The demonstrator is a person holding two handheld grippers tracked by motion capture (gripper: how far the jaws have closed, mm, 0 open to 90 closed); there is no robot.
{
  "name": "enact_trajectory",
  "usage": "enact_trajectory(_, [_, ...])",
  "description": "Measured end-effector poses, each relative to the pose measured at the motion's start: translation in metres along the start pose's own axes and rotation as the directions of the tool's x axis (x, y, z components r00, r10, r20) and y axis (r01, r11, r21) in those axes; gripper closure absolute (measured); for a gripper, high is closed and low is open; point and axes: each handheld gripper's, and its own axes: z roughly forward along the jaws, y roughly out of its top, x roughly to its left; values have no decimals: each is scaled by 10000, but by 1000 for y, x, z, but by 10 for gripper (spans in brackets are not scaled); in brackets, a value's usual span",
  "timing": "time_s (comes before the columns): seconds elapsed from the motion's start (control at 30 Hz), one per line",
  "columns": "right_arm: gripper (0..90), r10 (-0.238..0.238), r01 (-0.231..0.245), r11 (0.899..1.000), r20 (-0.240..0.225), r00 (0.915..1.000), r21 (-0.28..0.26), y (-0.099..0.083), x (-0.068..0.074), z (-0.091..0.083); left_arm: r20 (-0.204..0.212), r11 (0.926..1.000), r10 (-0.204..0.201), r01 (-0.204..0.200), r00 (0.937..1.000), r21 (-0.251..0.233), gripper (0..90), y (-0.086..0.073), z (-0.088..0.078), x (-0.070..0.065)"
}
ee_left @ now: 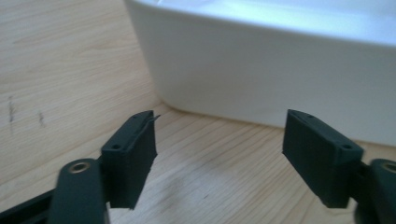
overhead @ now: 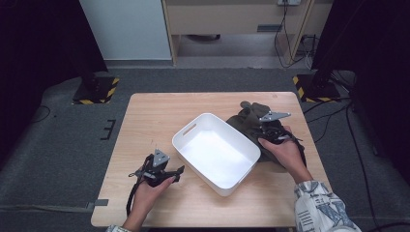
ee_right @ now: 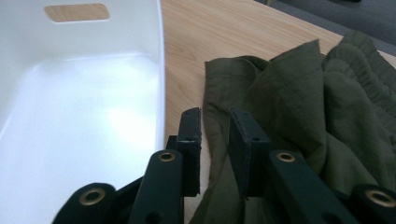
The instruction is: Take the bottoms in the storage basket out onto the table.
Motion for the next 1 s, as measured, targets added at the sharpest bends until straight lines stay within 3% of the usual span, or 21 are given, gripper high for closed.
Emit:
enact_trajectory(0.23, [811,240,-230,9994,-418,9988,251,-14,1,5,198,9991,-158,166,9997,-401,323,5,1,-5])
enact_trajectory(0.33, [811,202,-184,9995,-677,9975,263,-16,1,4,46,9985,-202,204,9998,-516,334,5,1,-7])
enact_trajectory(0.53, [824,586,-568,9982,-1031,9929,202,-26,-2,1,251,9971,-348,364,9991,-670,349,8,1,-10])
enact_trajectory(0.63, [824,824,-810,9966,-1175,9896,164,-29,-2,-3,294,9973,-503,517,9983,-521,349,9,5,-5])
enact_trajectory(0.87, [839,832,-824,9965,-1313,9878,115,-35,6,-11,129,9972,-609,614,9981,-430,366,16,14,5])
enact_trajectory(1.0, [863,766,-787,9968,-1153,9904,-138,-35,15,-11,-155,9956,-850,843,9963,-420,426,26,32,15])
